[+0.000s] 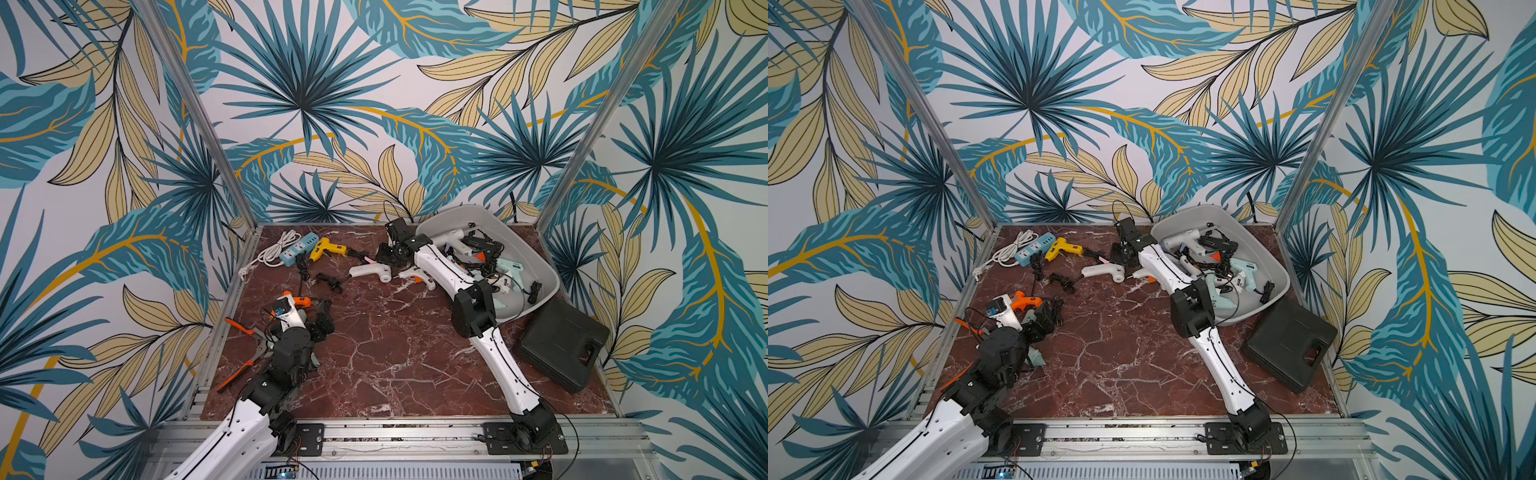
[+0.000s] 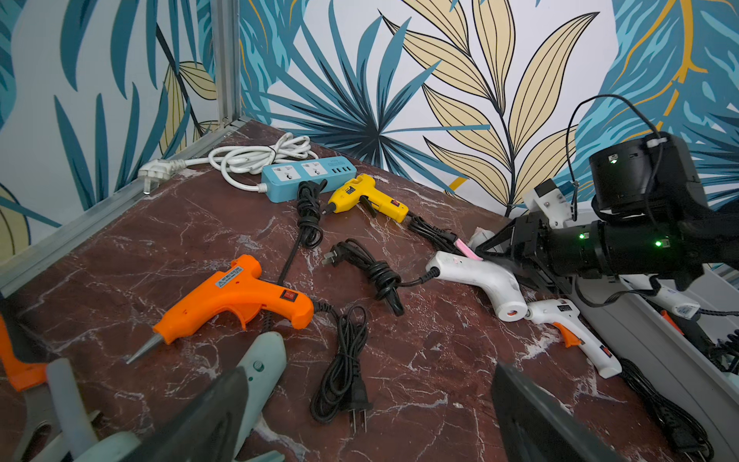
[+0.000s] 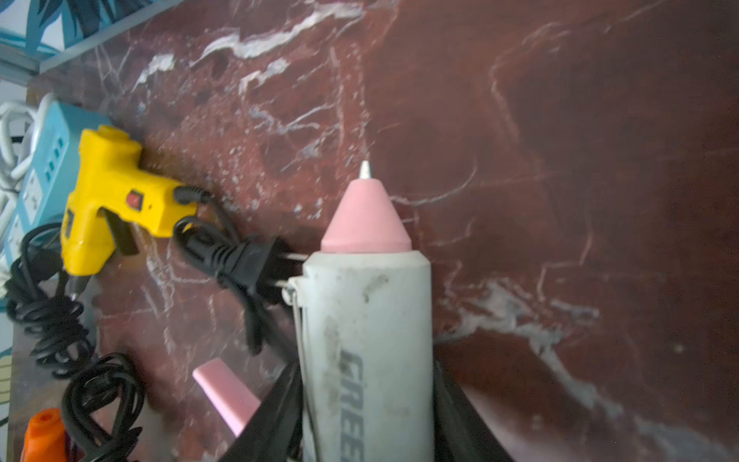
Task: Put the hot melt glue gun into the storage box
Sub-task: Pick up the hot melt adhesive gun from the center of the board, then place the hot melt adhesive gun in the storage box.
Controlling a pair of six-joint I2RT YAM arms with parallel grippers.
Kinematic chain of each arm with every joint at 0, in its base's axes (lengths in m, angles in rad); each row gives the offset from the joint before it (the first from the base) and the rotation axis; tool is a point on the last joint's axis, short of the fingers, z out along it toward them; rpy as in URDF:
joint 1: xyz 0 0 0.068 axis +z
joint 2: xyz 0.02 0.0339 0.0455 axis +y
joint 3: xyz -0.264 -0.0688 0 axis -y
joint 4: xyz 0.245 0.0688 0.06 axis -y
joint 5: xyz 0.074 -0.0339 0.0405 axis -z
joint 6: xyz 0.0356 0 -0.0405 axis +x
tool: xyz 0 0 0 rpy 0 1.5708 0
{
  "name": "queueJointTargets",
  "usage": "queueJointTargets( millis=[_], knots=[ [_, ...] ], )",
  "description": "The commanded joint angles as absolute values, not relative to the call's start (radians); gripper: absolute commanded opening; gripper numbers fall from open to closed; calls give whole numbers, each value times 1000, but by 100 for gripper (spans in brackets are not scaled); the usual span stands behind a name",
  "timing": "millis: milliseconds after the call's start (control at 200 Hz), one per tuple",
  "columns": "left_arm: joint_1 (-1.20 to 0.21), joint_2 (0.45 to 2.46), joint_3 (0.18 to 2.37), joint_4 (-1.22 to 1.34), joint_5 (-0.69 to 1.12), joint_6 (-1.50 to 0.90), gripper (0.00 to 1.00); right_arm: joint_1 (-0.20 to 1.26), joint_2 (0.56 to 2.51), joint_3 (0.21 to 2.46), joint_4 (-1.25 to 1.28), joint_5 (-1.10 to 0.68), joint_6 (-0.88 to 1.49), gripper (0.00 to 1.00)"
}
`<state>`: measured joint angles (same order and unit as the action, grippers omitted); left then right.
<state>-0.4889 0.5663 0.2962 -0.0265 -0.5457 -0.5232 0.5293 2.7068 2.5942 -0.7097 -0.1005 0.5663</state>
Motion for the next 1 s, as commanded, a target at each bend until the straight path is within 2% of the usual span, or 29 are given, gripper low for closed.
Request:
queueJointTargets(
  millis=[0,250,466,997],
  knots=[
    [-482,554,284,-29,-557,-517,100,555,2524,2557,-711,-80,528,0],
    [-482,552,288,-21,-562,-512,100,585,2333,2535,-781,8,445,0],
    [-482,545,290,-21,-561,-513,100,563,2142,2486,-854,180,369,0],
    [-483,551,284,-5,-551,-517,100,176,1695,1977,-843,347,459,0]
  ],
)
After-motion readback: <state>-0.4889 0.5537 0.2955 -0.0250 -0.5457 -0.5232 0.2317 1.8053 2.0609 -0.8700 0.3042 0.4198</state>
